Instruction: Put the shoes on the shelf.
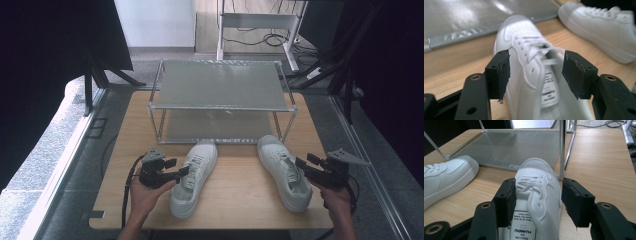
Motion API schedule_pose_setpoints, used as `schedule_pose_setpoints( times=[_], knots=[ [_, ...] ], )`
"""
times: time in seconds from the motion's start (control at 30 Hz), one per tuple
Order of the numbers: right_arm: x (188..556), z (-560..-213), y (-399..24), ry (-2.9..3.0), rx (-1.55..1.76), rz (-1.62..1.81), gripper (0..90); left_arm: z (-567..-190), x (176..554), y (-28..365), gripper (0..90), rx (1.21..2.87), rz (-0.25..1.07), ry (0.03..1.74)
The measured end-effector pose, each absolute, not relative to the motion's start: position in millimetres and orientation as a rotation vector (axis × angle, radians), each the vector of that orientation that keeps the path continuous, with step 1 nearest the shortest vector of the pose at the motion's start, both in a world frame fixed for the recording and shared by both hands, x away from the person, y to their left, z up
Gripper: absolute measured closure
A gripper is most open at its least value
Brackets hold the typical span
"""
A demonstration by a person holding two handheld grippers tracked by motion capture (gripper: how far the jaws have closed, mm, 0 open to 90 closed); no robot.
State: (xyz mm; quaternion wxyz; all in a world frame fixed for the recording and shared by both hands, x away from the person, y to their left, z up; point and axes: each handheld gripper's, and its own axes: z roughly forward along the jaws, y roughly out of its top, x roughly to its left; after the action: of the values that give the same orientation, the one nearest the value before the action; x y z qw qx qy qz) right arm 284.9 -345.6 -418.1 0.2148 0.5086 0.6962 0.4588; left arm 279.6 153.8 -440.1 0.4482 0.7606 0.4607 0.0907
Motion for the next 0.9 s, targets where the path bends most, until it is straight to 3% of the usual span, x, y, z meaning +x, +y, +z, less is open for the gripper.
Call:
schedule_pose_setpoints(
  times=[0.33,0.7,0.9],
  knots=[
    [287,-428,-340,1.971,1.42,1.228,45.2,-453,284,145,52.4,1.95,0.288,1.186],
    [290,-436,-330,2.021,1.386,1.195,45.6,-455,288,128,59.4,2.039,0.382,1.218],
    [289,-436,-331,2.04,1.379,1.136,46.6,-462,292,126,67.9,2.046,0.359,1.247]
  ],
)
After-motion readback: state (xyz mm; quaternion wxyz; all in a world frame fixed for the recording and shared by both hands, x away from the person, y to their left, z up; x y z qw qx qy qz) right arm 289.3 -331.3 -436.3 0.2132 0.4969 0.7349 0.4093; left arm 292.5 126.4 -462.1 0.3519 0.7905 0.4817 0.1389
